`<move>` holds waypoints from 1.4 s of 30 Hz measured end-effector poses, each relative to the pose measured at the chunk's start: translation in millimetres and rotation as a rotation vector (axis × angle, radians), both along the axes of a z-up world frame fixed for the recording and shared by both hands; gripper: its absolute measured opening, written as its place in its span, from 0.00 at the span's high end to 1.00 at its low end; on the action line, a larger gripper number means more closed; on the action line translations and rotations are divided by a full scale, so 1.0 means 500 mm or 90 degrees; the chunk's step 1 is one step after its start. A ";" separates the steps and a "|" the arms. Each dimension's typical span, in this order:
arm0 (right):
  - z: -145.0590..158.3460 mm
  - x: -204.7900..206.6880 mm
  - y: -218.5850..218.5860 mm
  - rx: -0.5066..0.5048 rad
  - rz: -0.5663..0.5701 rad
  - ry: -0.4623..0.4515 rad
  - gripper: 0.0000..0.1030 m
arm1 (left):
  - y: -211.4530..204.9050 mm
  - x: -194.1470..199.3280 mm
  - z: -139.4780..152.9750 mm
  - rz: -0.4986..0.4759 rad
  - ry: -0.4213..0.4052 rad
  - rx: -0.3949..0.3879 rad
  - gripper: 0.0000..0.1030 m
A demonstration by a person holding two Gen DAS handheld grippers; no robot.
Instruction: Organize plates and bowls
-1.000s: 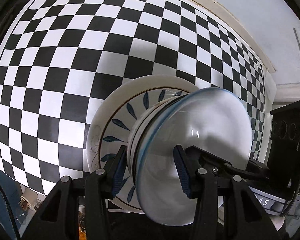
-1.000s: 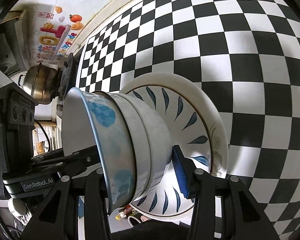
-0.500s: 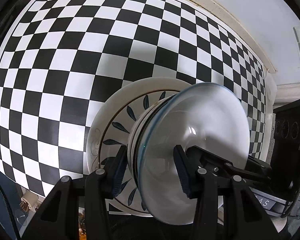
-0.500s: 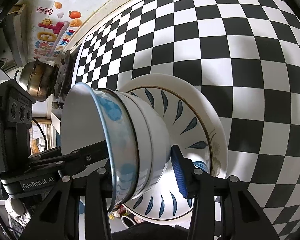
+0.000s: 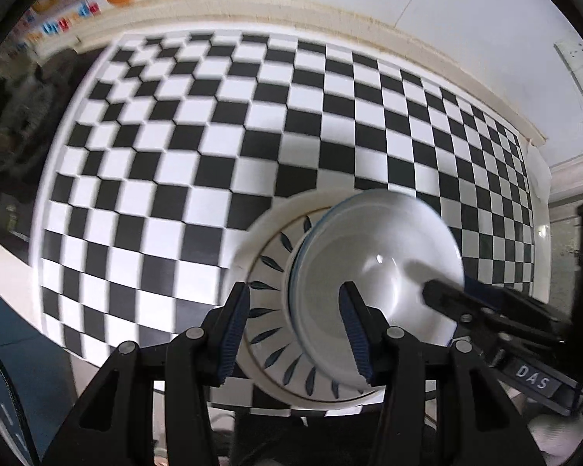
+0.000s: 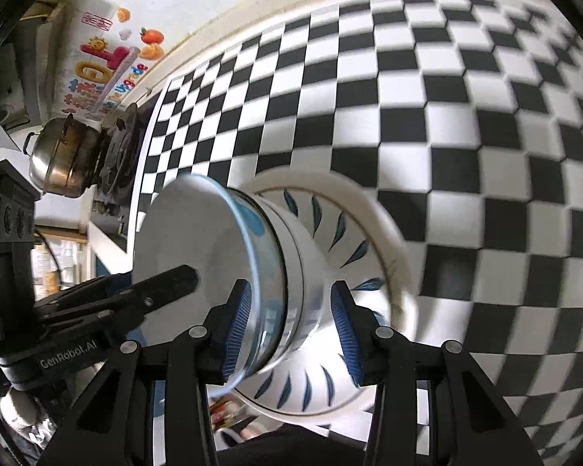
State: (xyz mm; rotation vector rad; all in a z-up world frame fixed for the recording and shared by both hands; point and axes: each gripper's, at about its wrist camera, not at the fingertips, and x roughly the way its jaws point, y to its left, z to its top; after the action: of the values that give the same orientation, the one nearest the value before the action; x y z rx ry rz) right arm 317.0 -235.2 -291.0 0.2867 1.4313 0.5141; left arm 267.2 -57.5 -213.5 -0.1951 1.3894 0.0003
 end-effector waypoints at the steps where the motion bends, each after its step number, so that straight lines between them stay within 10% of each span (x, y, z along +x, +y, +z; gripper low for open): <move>1: 0.017 -0.005 -0.003 -0.013 0.000 -0.015 0.55 | -0.001 -0.006 0.013 -0.003 -0.012 0.014 0.56; 5: 0.092 -0.034 -0.016 -0.075 -0.004 -0.080 0.23 | -0.003 -0.035 0.061 -0.016 -0.064 0.059 0.39; 8: 0.140 -0.058 -0.024 -0.115 -0.018 -0.120 0.18 | -0.001 -0.056 0.090 -0.020 -0.103 0.081 0.24; 42: 0.583 -0.611 -0.042 -0.169 -0.162 -0.410 0.13 | -0.003 -0.538 0.424 -0.004 -0.370 0.140 0.16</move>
State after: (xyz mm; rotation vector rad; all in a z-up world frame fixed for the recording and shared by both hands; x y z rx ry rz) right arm 11.5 -256.0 0.4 0.0724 0.8052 0.1743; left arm -2.0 -59.0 -1.7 -0.0011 0.8029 0.0849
